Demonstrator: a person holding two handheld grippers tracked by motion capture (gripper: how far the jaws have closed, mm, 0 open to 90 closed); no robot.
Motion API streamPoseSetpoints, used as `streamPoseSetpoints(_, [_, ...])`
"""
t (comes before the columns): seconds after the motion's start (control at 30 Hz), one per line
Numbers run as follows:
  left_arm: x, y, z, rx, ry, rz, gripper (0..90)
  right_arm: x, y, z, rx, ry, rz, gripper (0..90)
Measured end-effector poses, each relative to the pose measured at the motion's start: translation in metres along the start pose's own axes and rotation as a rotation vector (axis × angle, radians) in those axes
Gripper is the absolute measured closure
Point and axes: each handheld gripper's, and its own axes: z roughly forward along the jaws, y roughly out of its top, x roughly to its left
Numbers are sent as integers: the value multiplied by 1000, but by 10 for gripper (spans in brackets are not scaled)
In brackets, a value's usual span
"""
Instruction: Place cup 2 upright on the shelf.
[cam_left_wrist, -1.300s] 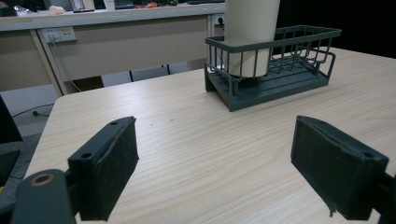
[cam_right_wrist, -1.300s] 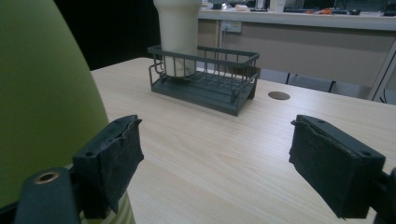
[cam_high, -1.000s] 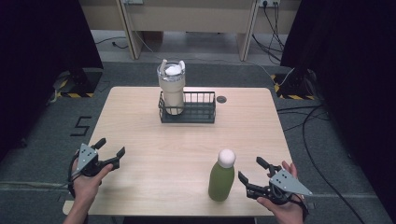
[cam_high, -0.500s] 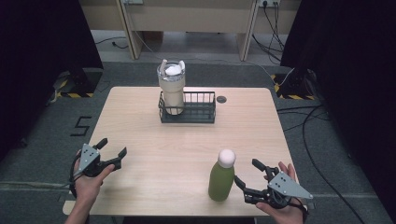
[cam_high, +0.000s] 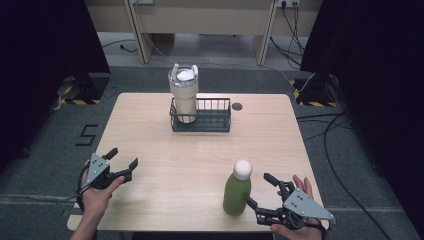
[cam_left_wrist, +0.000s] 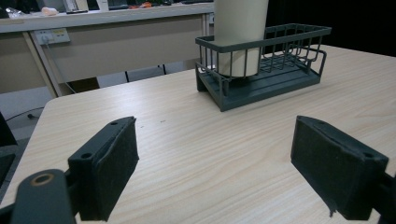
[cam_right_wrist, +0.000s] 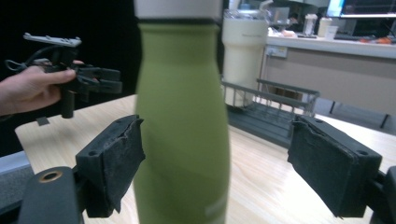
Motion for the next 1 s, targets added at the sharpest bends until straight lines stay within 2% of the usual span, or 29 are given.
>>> streamPoseSetpoints(0.13, [-1,0,1,3,-5,2,142,5,5,7,-5,16,-7,164])
streamPoseSetpoints(0.17, [-1,-1,1,5,-6,2,142,7,6,14,3,25,-12,156])
streamPoseSetpoints(0.47, [1,-1,0,6,-4,-4,141,11,10,35,32,37,-32,111])
streamPoseSetpoints(0.63, [1,-1,0,5,-3,-6,141,12,10,44,25,45,-39,102])
streamPoseSetpoints(1.0, [2,-2,-2,6,2,-11,141,10,5,51,28,42,-30,232])
